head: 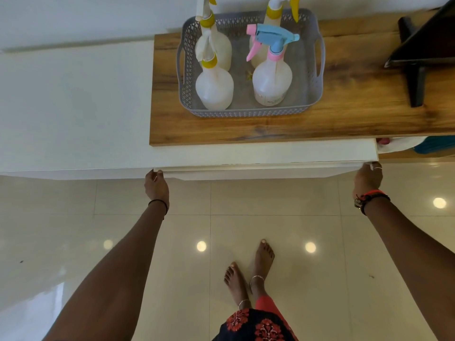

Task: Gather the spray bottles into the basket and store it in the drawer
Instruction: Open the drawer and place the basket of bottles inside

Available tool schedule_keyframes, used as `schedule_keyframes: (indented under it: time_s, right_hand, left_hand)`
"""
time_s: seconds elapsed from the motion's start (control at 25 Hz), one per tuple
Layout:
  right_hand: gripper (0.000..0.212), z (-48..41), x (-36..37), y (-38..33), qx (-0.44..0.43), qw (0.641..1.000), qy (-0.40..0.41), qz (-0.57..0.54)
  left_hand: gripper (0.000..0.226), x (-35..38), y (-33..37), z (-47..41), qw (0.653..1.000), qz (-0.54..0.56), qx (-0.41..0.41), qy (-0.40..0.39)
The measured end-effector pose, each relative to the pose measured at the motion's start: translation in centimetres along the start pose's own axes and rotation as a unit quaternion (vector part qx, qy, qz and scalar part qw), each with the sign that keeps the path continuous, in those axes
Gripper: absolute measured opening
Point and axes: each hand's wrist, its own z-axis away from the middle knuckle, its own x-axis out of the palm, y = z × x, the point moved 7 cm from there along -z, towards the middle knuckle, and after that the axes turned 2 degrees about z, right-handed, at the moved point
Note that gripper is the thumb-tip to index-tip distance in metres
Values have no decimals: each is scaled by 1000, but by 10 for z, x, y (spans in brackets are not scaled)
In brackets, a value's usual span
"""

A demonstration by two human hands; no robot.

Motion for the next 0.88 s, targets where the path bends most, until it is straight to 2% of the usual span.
schedule_keyframes:
  time_s: [0.16,0.36,0.48,0.64,0.68,0.76,0.84,0.88]
  right_hand:
    - [42,3,4,3,-5,1000,-11,4]
    - [36,4,2,3,-47,987,-15,153]
    - [42,10,-5,2,-83,975,-2,206]
    - [45,18,-14,5,-59,952,14,300]
    - [48,27,-16,6,-67,938,24,339]
    - [52,55,-9,7,-176,893,29,414]
    - [47,98,12,12,-349,813,-7,466]
    - [43,120,26,18,-415,771,-48,481]
  left_hand:
    - [41,1,-1,1,1000,-20,19,0]
    - [43,4,-6,4,1000,-8,16,-9]
    - [44,0,-9,8,1000,-14,15,-15]
    - [43,-8,-5,16,996,-86,21,-1]
    - [42,-11,1,24,990,-130,53,22]
    - [36,-7,23,49,962,-196,187,43]
    - [30,19,37,82,919,-233,316,-42]
    - [30,36,40,96,897,-248,351,-101]
